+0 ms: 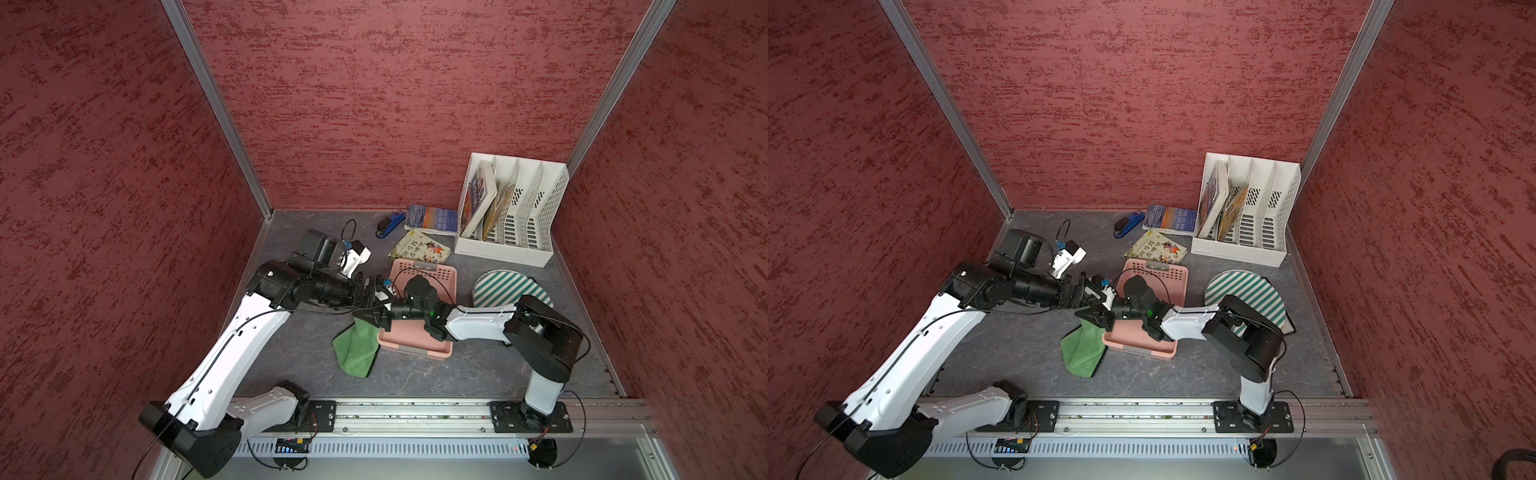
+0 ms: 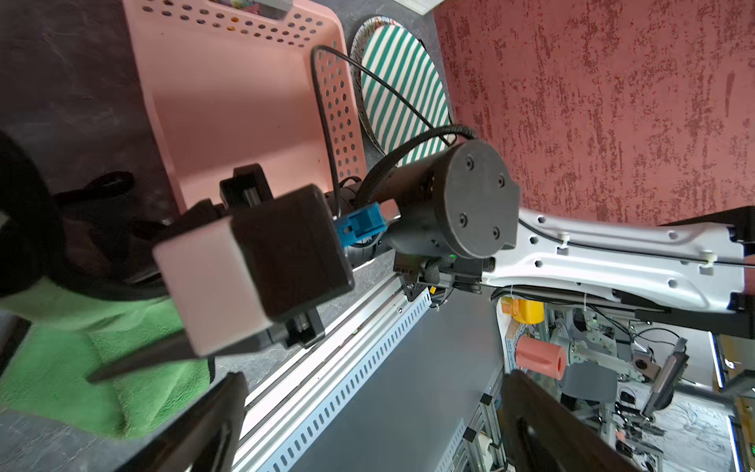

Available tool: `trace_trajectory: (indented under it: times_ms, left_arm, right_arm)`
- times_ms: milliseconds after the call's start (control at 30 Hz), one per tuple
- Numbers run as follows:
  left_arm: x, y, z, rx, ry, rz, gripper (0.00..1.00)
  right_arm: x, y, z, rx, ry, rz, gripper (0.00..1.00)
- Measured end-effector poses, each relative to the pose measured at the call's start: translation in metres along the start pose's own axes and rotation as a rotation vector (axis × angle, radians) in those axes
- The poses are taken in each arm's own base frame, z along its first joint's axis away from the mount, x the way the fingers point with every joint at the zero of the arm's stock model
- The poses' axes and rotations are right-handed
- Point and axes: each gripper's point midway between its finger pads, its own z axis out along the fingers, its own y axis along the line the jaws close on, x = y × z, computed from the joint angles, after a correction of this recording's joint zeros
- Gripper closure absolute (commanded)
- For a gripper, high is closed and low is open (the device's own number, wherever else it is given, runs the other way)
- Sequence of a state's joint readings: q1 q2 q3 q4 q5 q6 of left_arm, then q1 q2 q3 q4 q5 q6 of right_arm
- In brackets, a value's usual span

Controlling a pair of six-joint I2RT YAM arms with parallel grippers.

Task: Wipe the wet plate dry
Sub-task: Place the towel at the center of the board, then reset both arms

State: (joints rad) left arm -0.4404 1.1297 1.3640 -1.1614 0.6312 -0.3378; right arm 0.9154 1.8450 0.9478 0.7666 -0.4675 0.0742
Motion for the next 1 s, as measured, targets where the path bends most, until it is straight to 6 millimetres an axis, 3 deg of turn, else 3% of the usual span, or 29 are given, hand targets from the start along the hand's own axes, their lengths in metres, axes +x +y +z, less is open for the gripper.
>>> trace_trajectory:
  times_ms: [33, 67, 133, 167, 233, 300, 367, 433, 533, 633, 667, 767, 900, 1000]
  left_arm:
    - [-0.004, 0.001, -0.007, -0.024, -0.039, 0.01, 0.0]
    - [-0.008, 0.001, -0.017, -0.052, -0.092, 0.029, 0.0]
    - [-0.014, 0.002, -0.043, -0.116, -0.234, 0.08, 0.0]
    - [-0.017, 0.004, -0.057, -0.147, -0.321, 0.104, 0.0]
    - [-0.016, 0.014, -0.076, -0.202, -0.465, 0.125, 0.0]
    - [-0.015, 0.036, -0.081, -0.265, -0.571, 0.115, 0.0]
    - [-0.016, 0.07, -0.069, -0.352, -0.625, 0.073, 0.0]
    - [-0.016, 0.109, -0.051, -0.452, -0.654, 0.022, 0.0]
    - [-0.011, 0.159, -0.03, -0.574, -0.693, -0.033, 0.0]
    - [-0.006, 0.197, -0.028, -0.7, -0.767, -0.052, 0.0]
    - [-0.007, 0.208, -0.03, -0.751, -0.802, -0.046, 0.0]
    - [-0.009, 0.242, -0.034, -0.908, -0.902, 0.011, 0.0]
    - [-0.011, 0.274, -0.037, -1.034, -0.912, 0.097, 0.0]
    - [-0.019, 0.288, -0.043, -1.054, -0.92, 0.103, 0.0]
  right_arm:
    - [-0.006, -0.013, 0.005, 0.06, -0.015, 0.007, 1.0]
    - [-0.015, -0.029, 0.012, 0.117, -0.033, 0.006, 0.78]
    - [-0.03, -0.055, 0.023, 0.195, -0.042, 0.018, 0.13]
    - [-0.036, -0.065, 0.024, 0.233, -0.036, 0.023, 0.03]
    - [-0.044, -0.082, 0.011, 0.335, -0.036, 0.032, 0.01]
    - [-0.052, -0.091, -0.02, 0.433, -0.035, 0.04, 0.01]
    - [-0.07, -0.102, -0.055, 0.525, -0.025, 0.063, 0.01]
    - [-0.105, -0.119, -0.091, 0.628, -0.045, 0.073, 0.01]
    - [-0.152, -0.127, -0.147, 0.736, -0.104, 0.079, 0.01]
    - [-0.163, -0.12, -0.203, 0.823, -0.147, 0.12, 0.01]
    - [-0.159, -0.117, -0.223, 0.87, -0.156, 0.139, 0.01]
    - [-0.109, -0.12, -0.295, 1.099, -0.149, 0.21, 0.01]
    - [-0.01, -0.133, -0.387, 1.474, -0.077, 0.231, 0.02]
    - [0.052, -0.14, -0.424, 1.647, 0.037, 0.212, 0.02]
